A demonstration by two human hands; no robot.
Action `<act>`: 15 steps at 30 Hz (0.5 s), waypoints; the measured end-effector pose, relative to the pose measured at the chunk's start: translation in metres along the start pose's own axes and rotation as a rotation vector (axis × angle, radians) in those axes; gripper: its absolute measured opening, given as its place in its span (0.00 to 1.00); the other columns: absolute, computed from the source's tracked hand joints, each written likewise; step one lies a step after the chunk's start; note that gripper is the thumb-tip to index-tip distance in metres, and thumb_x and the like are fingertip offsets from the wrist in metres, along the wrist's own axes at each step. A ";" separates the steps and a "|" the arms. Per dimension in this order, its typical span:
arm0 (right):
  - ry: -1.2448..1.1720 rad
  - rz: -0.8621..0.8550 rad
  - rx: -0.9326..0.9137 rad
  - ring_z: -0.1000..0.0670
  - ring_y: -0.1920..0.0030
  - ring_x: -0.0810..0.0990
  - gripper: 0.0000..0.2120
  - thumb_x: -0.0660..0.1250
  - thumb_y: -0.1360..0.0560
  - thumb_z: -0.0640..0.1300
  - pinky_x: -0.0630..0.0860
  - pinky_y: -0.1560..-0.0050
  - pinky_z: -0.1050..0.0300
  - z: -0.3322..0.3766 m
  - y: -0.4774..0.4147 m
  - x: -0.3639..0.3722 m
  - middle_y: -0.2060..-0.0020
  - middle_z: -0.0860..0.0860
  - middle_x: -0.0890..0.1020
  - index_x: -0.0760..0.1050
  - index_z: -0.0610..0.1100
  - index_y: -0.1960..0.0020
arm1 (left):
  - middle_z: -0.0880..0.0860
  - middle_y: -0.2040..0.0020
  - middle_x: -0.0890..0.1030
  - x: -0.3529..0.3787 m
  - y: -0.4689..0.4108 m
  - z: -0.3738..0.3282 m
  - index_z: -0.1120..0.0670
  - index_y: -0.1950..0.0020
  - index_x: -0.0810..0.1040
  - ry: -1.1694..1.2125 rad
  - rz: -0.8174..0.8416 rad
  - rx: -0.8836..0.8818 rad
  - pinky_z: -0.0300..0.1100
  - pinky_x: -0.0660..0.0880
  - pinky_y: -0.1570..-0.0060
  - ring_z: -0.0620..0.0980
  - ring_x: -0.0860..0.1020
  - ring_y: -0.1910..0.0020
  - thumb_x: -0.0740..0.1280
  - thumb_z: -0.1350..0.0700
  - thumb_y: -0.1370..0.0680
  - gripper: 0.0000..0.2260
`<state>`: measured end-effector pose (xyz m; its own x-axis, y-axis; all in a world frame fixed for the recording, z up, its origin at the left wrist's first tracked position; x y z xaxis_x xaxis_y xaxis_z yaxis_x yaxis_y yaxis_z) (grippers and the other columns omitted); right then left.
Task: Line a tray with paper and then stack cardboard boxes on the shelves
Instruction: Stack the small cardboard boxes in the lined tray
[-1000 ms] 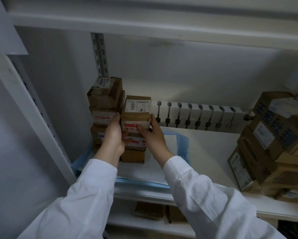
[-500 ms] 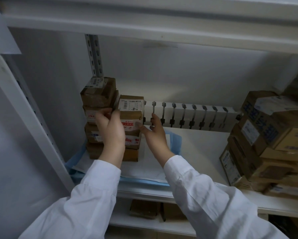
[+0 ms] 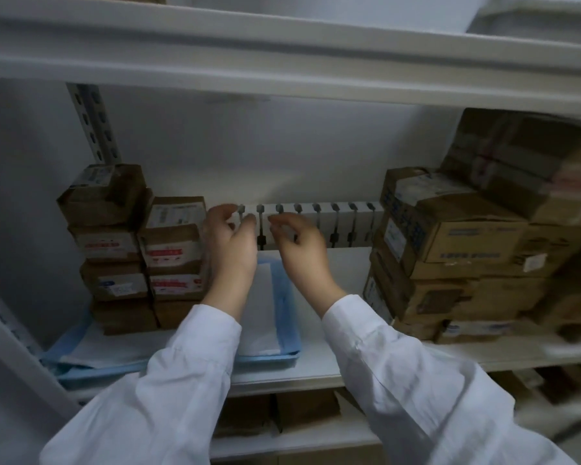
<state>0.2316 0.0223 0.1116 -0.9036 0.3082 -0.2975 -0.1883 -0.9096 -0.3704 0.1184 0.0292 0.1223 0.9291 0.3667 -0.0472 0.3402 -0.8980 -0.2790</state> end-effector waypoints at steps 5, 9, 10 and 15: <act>0.173 -0.149 -0.159 0.46 0.45 0.78 0.10 0.63 0.25 0.33 0.67 0.50 0.71 0.007 0.002 -0.048 0.48 0.42 0.82 0.81 0.37 0.47 | 0.58 0.42 0.75 0.054 0.014 -0.004 0.57 0.42 0.74 -0.192 0.263 0.089 0.46 0.72 0.43 0.55 0.74 0.43 0.63 0.57 0.25 0.12; 0.346 -0.247 -0.282 0.41 0.48 0.79 0.11 0.63 0.28 0.32 0.67 0.51 0.65 0.013 0.004 -0.085 0.51 0.40 0.83 0.82 0.36 0.51 | 0.55 0.56 0.78 0.091 0.033 -0.011 0.57 0.53 0.75 -0.195 0.421 0.085 0.43 0.74 0.57 0.54 0.77 0.54 0.60 0.54 0.24 0.08; 0.384 -0.271 -0.297 0.41 0.47 0.79 0.11 0.62 0.28 0.33 0.69 0.49 0.61 0.012 0.004 -0.095 0.50 0.41 0.82 0.82 0.37 0.50 | 0.53 0.60 0.77 0.101 0.039 -0.015 0.57 0.55 0.74 -0.195 0.461 0.064 0.41 0.70 0.62 0.52 0.75 0.58 0.60 0.56 0.23 0.06; 0.506 -0.402 -0.277 0.41 0.44 0.78 0.11 0.63 0.26 0.36 0.72 0.46 0.52 0.006 0.005 -0.140 0.47 0.43 0.82 0.82 0.40 0.48 | 0.58 0.51 0.80 0.144 0.064 -0.020 0.57 0.50 0.76 -0.133 0.678 -0.159 0.50 0.75 0.49 0.55 0.78 0.49 0.60 0.54 0.23 0.09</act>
<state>0.3552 -0.0271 0.1569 -0.4815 0.7588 -0.4386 -0.3049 -0.6142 -0.7279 0.2772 0.0195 0.1167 0.9217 -0.2678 -0.2808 -0.2800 -0.9600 -0.0036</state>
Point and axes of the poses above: each hand's wrist, its own y-axis away from the middle knuckle, its own x-axis out of the palm, z = x × y, the point moved 4 cm from there along -y, towards the middle knuckle
